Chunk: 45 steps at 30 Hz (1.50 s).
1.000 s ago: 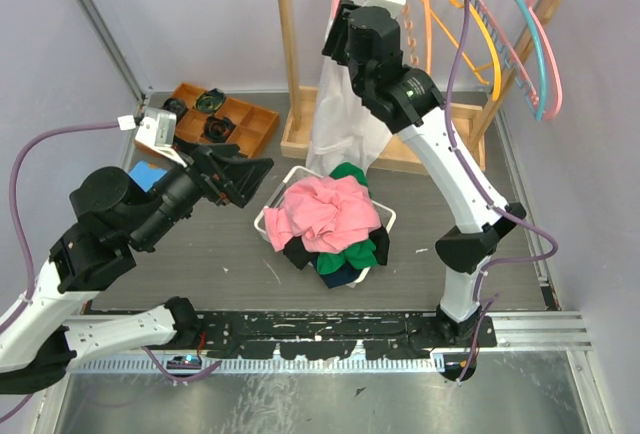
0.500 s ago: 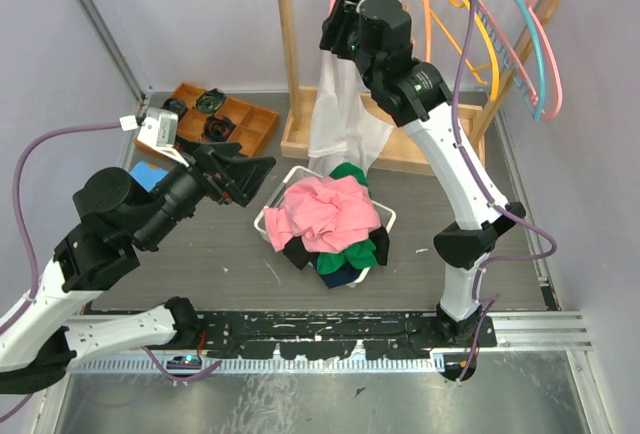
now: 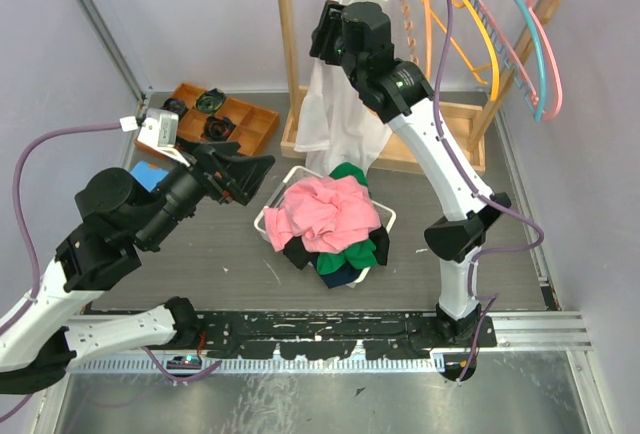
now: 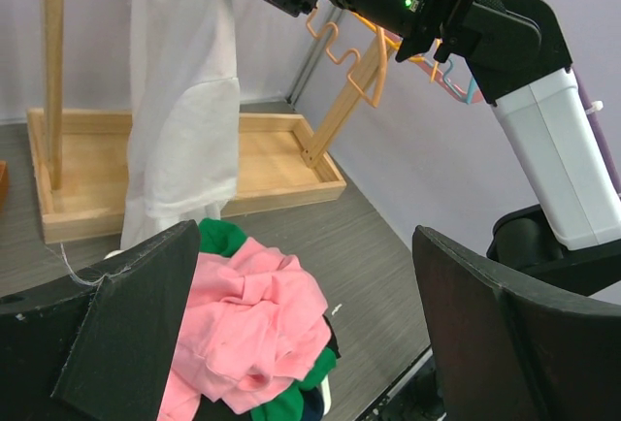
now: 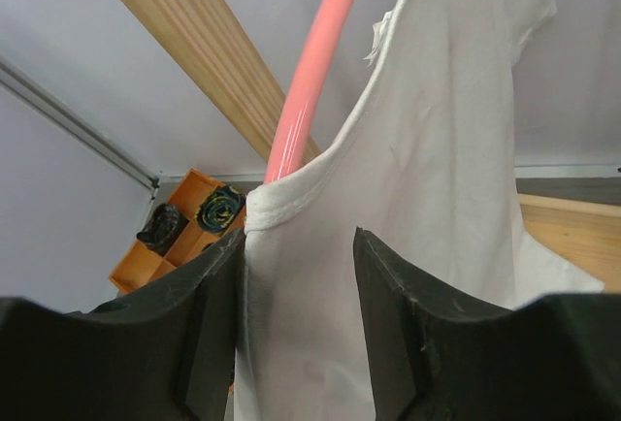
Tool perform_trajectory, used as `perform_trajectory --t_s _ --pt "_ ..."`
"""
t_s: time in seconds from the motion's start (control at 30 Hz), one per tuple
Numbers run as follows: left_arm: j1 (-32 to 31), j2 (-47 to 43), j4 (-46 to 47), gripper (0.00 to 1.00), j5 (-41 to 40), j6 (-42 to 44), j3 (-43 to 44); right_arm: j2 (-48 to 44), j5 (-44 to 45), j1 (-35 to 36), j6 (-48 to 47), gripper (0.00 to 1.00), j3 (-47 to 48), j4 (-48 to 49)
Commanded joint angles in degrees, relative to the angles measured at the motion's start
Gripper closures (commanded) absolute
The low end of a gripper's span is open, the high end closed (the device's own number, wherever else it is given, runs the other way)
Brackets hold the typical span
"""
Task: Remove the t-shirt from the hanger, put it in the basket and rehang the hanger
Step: Pick up the hanger from the clothesline.
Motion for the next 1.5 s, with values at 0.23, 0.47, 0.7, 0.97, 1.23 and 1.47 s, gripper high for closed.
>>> perform_trajectory --t_s 0.23,0.47,0.7,0.97,1.23,1.47 --pt "-0.05 -0.72 1.70 0.02 -2.03 1.93 -0.31 -2.63 2.58 -0.68 0.28 0.55 0.44 2.08" --pt "-0.04 -0.29 1.76 0.02 -1.80 2.59 0.54 -4.20 5.00 -0.67 -1.00 0.59 -0.29 0.60" --pt "-0.04 0.07 2.49 0.02 -1.37 2.90 0.89 -5.18 6.19 -1.34 -2.16 0.62 -0.84 -0.06" --pt "-0.10 0.16 2.94 0.02 -1.35 3.49 1.15 -4.96 6.23 -1.95 -3.60 0.76 -0.66 -0.07" --pt "-0.08 1.72 3.16 0.02 -0.35 4.28 2.42 -4.54 5.61 -2.93 -5.31 0.94 -0.55 1.05" --pt "-0.06 3.34 4.31 0.02 0.03 5.40 3.57 -7.87 -0.48 -3.78 -7.38 0.99 -4.88 10.45"
